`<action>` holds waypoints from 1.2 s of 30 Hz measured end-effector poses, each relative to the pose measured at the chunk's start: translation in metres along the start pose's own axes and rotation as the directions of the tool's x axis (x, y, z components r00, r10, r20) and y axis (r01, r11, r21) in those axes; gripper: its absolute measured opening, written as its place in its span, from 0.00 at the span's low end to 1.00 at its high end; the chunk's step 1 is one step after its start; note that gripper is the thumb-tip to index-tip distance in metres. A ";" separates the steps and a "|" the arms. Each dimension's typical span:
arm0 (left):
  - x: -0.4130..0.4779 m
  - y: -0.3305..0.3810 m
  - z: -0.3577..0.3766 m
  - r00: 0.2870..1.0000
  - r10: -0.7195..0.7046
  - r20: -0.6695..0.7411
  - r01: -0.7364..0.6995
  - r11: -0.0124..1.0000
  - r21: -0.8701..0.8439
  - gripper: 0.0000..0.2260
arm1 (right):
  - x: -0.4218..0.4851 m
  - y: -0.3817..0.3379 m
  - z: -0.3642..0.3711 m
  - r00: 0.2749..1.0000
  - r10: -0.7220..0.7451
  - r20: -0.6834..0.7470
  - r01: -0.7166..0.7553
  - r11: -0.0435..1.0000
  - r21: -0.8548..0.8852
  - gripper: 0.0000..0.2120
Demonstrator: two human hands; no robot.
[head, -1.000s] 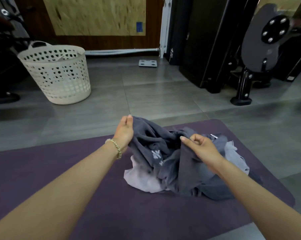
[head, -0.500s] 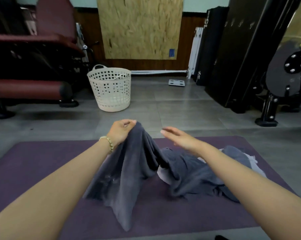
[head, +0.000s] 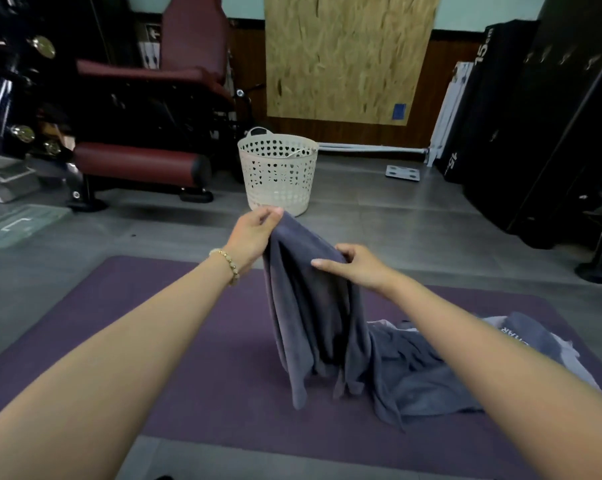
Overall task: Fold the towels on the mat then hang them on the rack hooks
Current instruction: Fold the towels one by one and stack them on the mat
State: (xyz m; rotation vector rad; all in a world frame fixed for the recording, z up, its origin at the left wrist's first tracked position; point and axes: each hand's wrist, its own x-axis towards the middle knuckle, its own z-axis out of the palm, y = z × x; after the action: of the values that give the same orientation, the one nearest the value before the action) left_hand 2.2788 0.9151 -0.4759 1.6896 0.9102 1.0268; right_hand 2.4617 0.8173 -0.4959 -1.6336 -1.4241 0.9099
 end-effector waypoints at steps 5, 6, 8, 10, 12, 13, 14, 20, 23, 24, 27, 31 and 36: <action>0.012 0.019 -0.042 0.986 -0.055 -0.158 0.034 0.990 -0.134 0.10 | -0.002 0.003 -0.018 1.000 0.020 -0.011 -0.020 0.999 -0.028 0.22; 0.014 0.021 -0.050 0.983 -0.072 -0.168 0.045 0.986 -0.158 0.10 | -0.001 0.001 -0.020 1.000 0.030 -0.008 -0.030 1.000 -0.002 0.20; 0.021 0.023 -0.066 0.977 -0.090 -0.195 0.057 0.984 -0.168 0.10 | 0.003 -0.009 -0.024 0.999 0.021 0.031 -0.024 0.995 0.102 0.16; 0.031 0.026 -0.081 0.970 -0.087 -0.227 0.051 0.986 -0.157 0.11 | 0.013 -0.025 -0.025 0.996 0.001 0.093 -0.020 0.980 0.199 0.14; 0.045 0.027 -0.094 0.962 -0.072 -0.262 0.035 0.989 -0.142 0.11 | 0.029 -0.041 -0.022 0.993 -0.007 0.119 -0.025 0.963 0.267 0.14; 0.052 0.024 -0.101 0.957 -0.063 -0.284 0.028 0.992 -0.124 0.11 | 0.039 -0.046 -0.017 0.994 -0.007 0.110 -0.026 0.955 0.297 0.15; 0.059 0.019 -0.107 0.949 -0.051 -0.312 0.026 0.996 -0.083 0.11 | 0.048 -0.050 -0.011 0.995 -0.006 0.095 -0.025 0.946 0.323 0.15; 0.064 -0.091 -0.106 0.965 -0.060 -0.255 0.138 0.944 0.299 0.12 | 0.101 0.031 0.065 0.991 0.125 0.051 -0.134 0.953 0.273 0.07; 0.048 -0.182 -0.087 0.968 -0.188 -0.163 0.237 0.900 0.366 0.12 | 0.111 0.114 0.105 0.964 0.262 0.039 -0.264 0.946 0.188 0.04; 0.043 -0.209 -0.079 0.958 -0.257 -0.131 0.288 0.873 0.393 0.12 | 0.111 0.141 0.116 0.947 0.311 0.081 -0.319 0.938 0.138 0.02; 0.027 -0.281 -0.054 0.867 -0.496 0.039 0.427 0.782 0.453 0.14 | 0.107 0.210 0.143 0.864 0.429 0.262 -0.436 0.899 -0.034 0.03; -0.003 -0.336 -0.007 0.757 -0.577 0.306 0.343 0.750 0.566 0.17 | 0.102 0.277 0.158 0.845 0.432 0.315 -0.404 0.902 -0.153 0.15; -0.032 -0.388 0.048 0.546 -0.636 0.546 0.185 0.726 0.662 0.32 | 0.084 0.337 0.119 0.834 0.493 0.248 -0.265 0.752 -0.603 0.38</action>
State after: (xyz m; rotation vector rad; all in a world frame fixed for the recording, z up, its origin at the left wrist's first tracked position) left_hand 2.2639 0.9853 -0.8619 1.9316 0.9989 -0.3669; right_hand 2.5152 0.8858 -0.8526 -2.3503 -1.7684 1.1934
